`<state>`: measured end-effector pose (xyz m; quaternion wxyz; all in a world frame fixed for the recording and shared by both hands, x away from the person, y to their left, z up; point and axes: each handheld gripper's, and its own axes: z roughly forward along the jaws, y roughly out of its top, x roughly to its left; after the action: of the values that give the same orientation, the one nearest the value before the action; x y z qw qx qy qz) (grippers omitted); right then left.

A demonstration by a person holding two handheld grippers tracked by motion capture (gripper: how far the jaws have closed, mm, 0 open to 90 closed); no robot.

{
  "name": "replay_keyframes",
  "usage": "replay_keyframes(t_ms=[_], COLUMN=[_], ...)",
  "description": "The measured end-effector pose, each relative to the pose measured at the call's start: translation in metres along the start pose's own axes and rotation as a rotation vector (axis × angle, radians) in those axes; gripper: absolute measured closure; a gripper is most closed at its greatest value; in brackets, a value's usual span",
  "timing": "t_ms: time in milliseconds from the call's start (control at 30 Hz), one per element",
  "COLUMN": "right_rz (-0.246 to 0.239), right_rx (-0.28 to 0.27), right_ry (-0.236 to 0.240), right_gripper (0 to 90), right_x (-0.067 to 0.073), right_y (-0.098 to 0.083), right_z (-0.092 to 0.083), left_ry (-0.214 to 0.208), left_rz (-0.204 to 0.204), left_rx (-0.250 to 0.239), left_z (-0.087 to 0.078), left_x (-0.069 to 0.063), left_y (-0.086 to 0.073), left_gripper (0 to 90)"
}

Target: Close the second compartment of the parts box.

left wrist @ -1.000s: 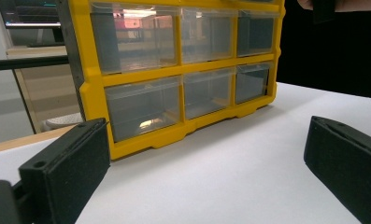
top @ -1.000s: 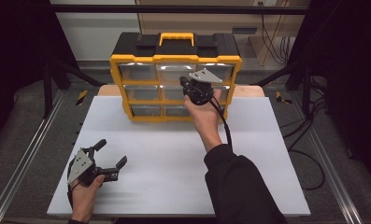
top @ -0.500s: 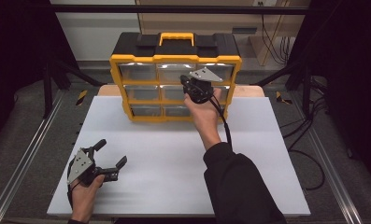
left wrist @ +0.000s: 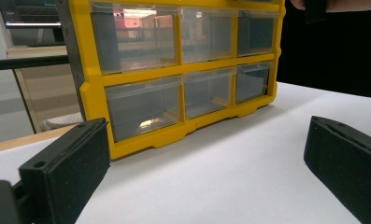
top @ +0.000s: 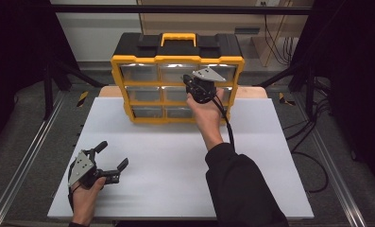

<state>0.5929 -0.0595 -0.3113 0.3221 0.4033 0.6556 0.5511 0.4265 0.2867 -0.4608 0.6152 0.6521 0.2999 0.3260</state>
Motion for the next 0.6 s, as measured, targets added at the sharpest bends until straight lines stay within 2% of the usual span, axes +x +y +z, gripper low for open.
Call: replay_keyframes(t_ms=[600], right_rz=[0.009], right_rx=[0.000], right_ry=[-0.011], right_gripper=[90.0], right_x=[-0.0042], right_y=[-0.0001], right_z=[0.0023], left_ry=[0.001], left_rz=[0.000], left_rx=[0.001], left_z=[0.0000], left_x=[0.0000], left_y=[0.0000], left_gripper=[0.2])
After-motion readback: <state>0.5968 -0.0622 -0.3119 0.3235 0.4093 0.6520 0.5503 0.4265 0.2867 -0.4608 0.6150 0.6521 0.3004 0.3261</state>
